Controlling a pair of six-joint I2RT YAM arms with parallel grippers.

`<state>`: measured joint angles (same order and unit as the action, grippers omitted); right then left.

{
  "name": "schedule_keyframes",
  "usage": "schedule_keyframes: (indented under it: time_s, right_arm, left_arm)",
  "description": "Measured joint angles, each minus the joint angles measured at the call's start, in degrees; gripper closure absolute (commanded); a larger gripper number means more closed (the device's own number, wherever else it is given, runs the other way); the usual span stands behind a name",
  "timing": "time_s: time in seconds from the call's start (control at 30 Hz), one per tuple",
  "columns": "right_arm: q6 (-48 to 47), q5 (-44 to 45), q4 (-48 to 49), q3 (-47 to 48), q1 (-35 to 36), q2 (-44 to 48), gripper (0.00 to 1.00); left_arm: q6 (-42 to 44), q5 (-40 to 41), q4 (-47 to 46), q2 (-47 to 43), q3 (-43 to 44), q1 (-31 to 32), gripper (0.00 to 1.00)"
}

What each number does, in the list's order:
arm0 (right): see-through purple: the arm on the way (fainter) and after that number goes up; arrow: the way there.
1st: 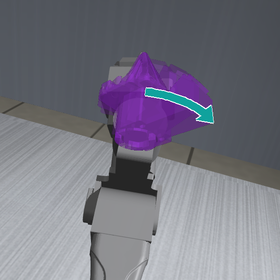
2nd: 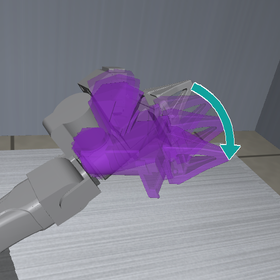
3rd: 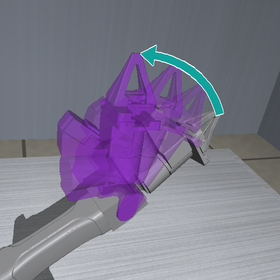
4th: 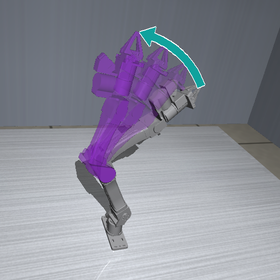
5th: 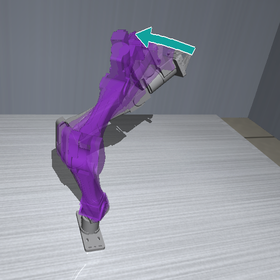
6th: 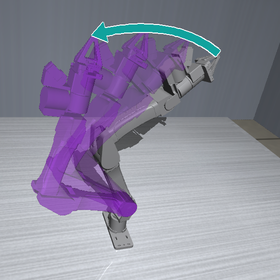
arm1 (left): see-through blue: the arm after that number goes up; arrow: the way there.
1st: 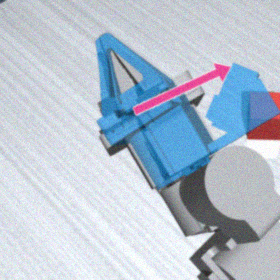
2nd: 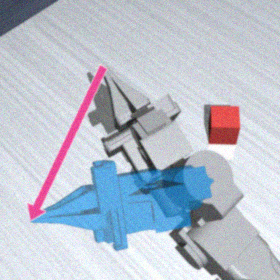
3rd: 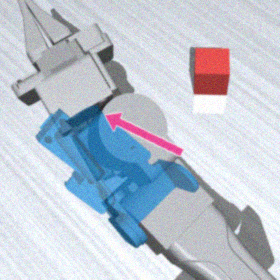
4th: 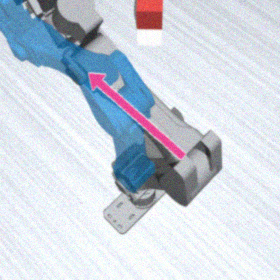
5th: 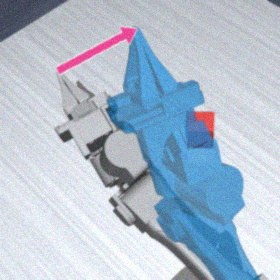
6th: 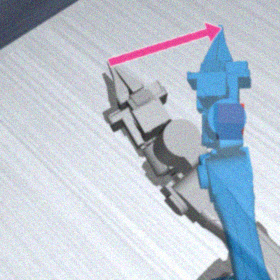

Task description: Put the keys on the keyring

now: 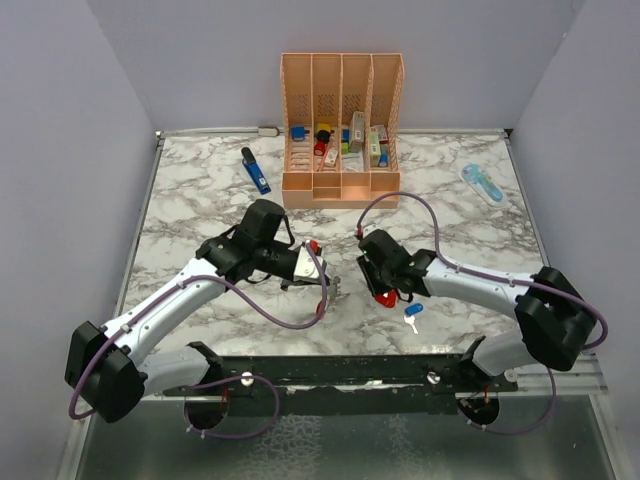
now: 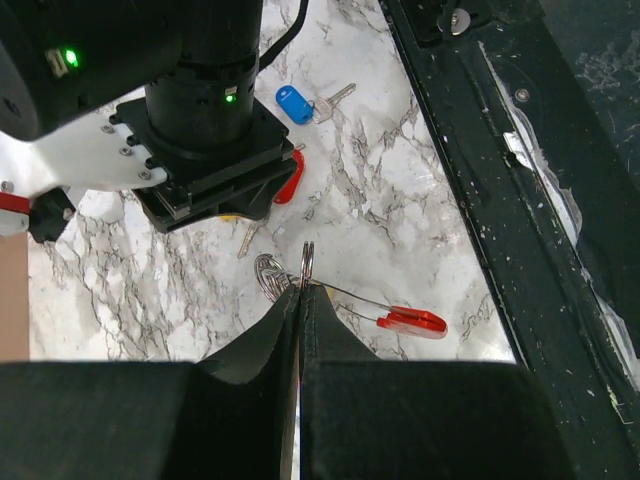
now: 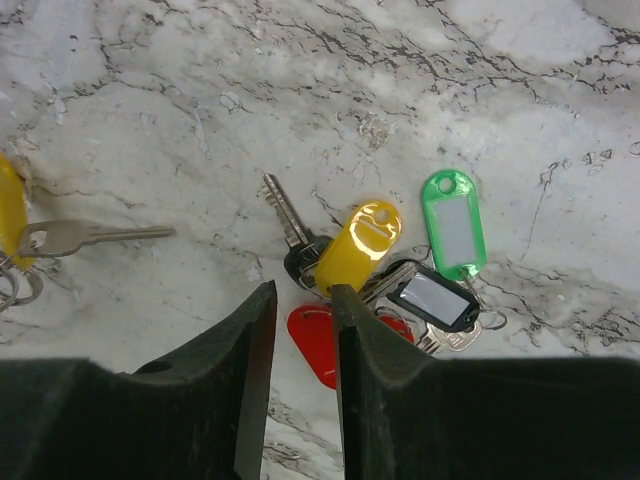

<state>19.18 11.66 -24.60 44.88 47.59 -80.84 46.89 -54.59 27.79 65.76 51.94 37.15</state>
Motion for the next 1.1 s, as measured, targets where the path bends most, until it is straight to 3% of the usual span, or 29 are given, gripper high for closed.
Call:
schedule_keyframes:
  time_s: [0.23, 0.47, 0.73, 0.9, 1.1]
  right_arm:
    - [-1.2, -0.5, 0.1, 0.7, -0.9, -3.8, 0.73]
    - [-1.5, -0.8, 0.0, 1.9, -1.2, -7.1, 0.96]
    - [-0.5, -0.7, -1.8, 2.6, -1.2, -6.8, 0.99]
    - [0.8, -0.4, -5.0, 3.2, -1.2, -2.0, 0.99]
    - [4.3, 0.7, -6.8, 5.9, -1.2, 10.1, 0.99]
  left_arm:
    - [0.2, 0.0, 0.2, -0.2, 0.0, 0.0, 1.00]
    - [-0.1, 0.0, -0.3, -0.3, -0.3, 0.0, 1.00]
    - [-0.5, 0.0, -1.4, -0.3, -0.3, -0.3, 1.00]
    - [-0.6, 0.2, -2.4, -0.3, -0.3, -0.3, 1.00]
    - [0.8, 1.0, -2.8, 0.0, -0.3, -0.4, 1.00]
